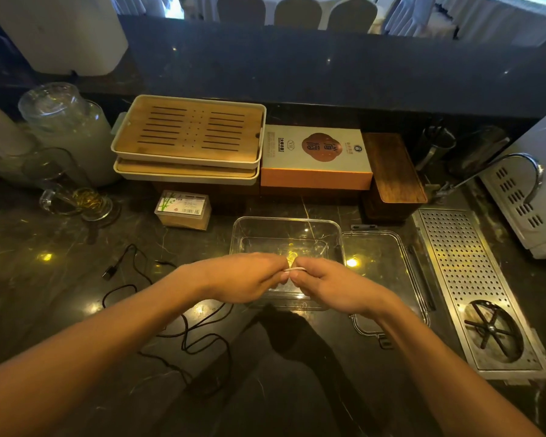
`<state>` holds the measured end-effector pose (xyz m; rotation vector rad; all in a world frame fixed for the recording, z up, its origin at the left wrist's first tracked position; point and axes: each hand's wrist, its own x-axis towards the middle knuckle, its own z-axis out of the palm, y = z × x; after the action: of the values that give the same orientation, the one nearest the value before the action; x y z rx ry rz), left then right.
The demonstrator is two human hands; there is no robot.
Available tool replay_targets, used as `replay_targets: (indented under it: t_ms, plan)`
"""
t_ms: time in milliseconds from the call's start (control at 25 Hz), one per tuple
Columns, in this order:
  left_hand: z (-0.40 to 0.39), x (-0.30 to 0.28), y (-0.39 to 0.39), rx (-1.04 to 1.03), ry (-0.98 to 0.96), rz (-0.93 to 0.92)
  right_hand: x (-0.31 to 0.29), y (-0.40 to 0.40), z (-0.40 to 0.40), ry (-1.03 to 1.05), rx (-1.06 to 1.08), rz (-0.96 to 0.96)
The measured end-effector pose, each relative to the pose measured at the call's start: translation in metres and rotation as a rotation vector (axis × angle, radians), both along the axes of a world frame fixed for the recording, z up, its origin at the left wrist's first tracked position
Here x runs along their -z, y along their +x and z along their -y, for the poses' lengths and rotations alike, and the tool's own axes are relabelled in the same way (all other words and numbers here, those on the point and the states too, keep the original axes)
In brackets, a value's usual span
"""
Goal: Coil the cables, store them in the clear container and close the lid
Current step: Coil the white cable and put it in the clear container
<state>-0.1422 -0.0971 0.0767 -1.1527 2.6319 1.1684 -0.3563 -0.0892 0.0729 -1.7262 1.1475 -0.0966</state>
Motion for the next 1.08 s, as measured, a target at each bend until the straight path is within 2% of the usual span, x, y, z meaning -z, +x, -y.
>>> replay_targets:
  t_ms: [200,360,520,600,680,760,840,960,1080]
  plan:
    - [-0.008,0.016,-0.009,-0.100,-0.062,-0.120,0.006,-0.013,0.000,0.211,0.115,0.180]
    - [-0.009,0.021,-0.016,-0.238,0.134,-0.257,0.005,-0.018,0.000,0.215,0.109,0.210]
    - [-0.004,0.015,-0.017,-0.265,0.236,-0.224,0.001,-0.020,0.002,0.231,0.130,0.212]
    - [-0.002,0.013,-0.018,-0.306,0.219,-0.191,0.000,-0.018,0.002,0.135,0.181,0.111]
    - [-0.001,0.016,-0.020,-0.348,0.114,-0.144,0.001,-0.014,-0.003,-0.082,0.188,-0.127]
    - [-0.001,0.019,-0.022,-0.336,-0.008,-0.073,-0.003,-0.009,-0.014,-0.307,0.062,-0.369]
    - [0.000,0.022,-0.023,-0.259,-0.084,0.002,-0.021,-0.002,-0.020,-0.431,-0.084,-0.450]
    - [-0.003,0.015,-0.024,-0.093,-0.003,-0.048,-0.048,-0.004,0.000,-0.398,-0.166,-0.412]
    - [-0.006,0.000,-0.029,-0.064,0.144,-0.216,-0.058,-0.018,0.029,-0.224,-0.085,-0.100]
